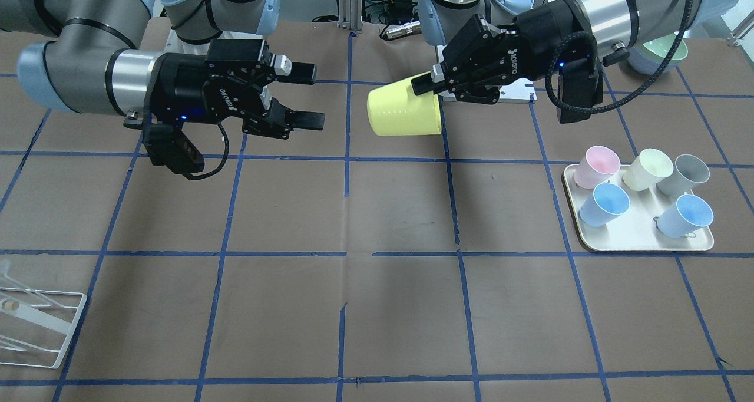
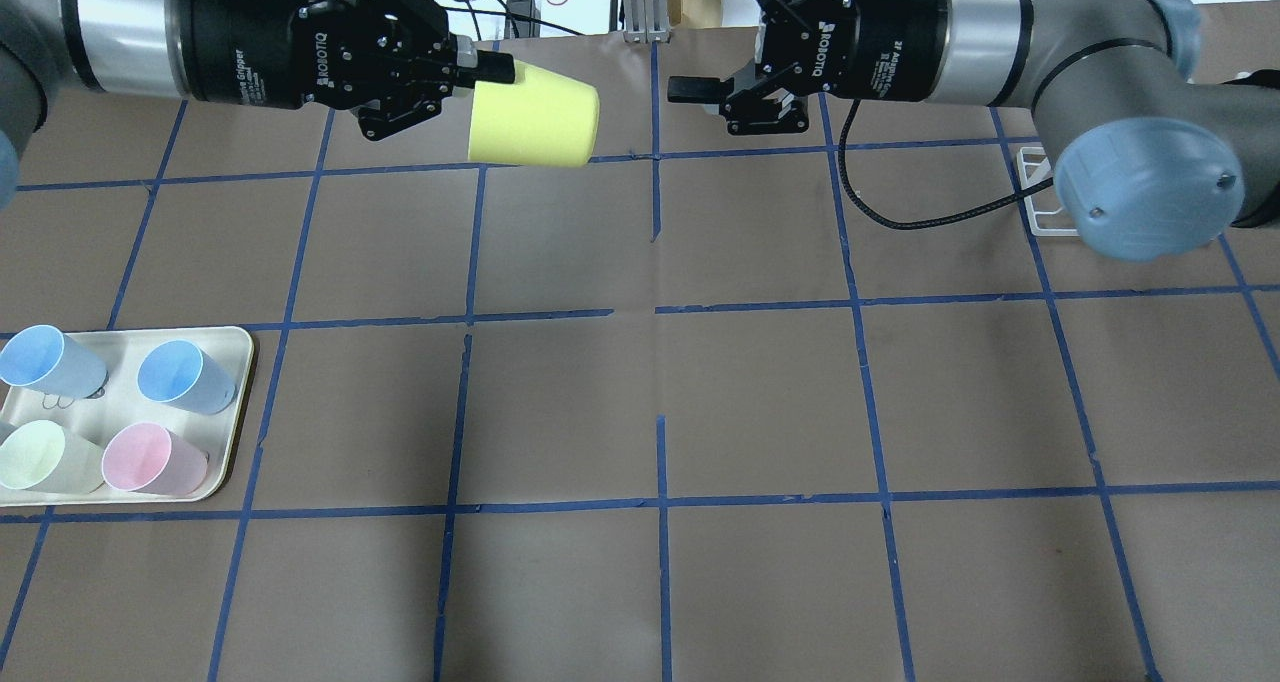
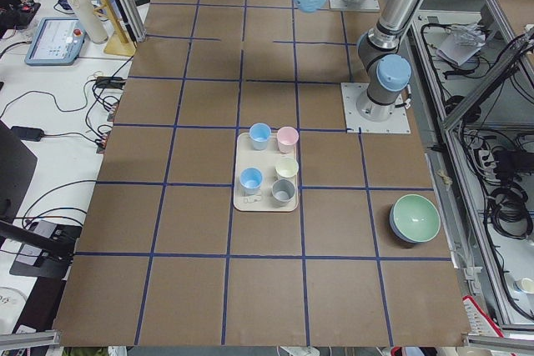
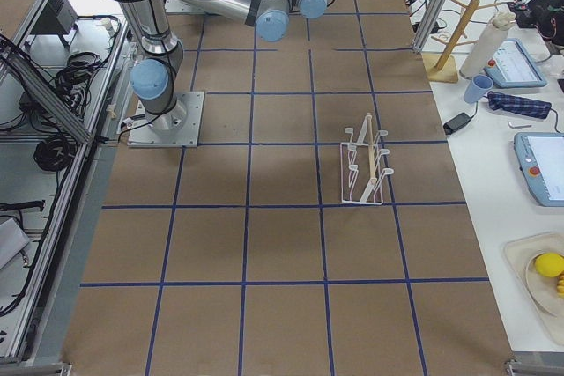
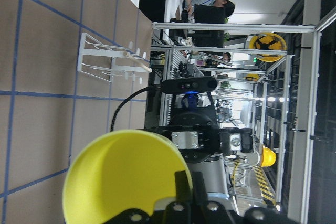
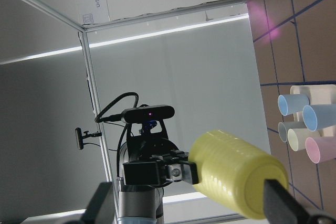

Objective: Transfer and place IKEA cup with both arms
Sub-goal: 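Open the right gripper and withdraw it while the left gripper holds the cup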

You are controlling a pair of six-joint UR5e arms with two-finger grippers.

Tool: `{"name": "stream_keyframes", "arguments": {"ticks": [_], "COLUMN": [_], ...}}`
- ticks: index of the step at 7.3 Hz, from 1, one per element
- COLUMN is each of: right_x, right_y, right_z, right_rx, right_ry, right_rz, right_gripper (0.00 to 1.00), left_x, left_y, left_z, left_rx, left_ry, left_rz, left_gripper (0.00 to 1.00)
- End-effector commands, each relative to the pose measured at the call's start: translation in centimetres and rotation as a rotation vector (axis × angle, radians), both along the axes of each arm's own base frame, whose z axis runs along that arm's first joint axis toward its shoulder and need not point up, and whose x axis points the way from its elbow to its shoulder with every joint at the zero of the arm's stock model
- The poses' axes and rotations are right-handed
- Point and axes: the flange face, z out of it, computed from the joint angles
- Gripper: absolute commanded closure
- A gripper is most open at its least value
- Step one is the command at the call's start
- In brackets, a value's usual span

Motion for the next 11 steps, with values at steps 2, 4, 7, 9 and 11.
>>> {"name": "stream_keyframes", "arguments": {"ticks": [2, 4, 7, 9, 11], "right_x": [-1.7, -1.8, -2.4, -1.0, 0.1], "right_y": [0.3, 1.0, 4.3, 6.3, 7.4], "right_z": [-0.9, 0.4, 2.2, 2.3, 2.9], "right_rx": [0.037, 0.123, 0.206, 0.216, 0.189], "right_ry": [0.211, 0.440, 0.808, 1.114, 1.364], "right_rz": [0.006, 0.008, -0.048, -0.061, -0.072], "right_gripper": [0.00, 0.00, 0.00, 0.00, 0.00], "left_x": [5.1, 10.8, 23.9, 30.1, 35.0], "left_y": [-0.9, -1.2, -1.8, -2.0, -0.9], "left_z": [-1.8, -2.7, -6.3, -9.8, -15.1], "left_rx": [-0.051, -0.105, -0.101, -0.027, 0.075], "left_ry": [-0.608, -0.863, -1.085, -1.168, -1.131], "left_rz": [-0.026, -0.130, -0.289, -0.289, -0.257], "left_gripper": [1.00, 1.00, 1.00, 1.00, 1.00]}}
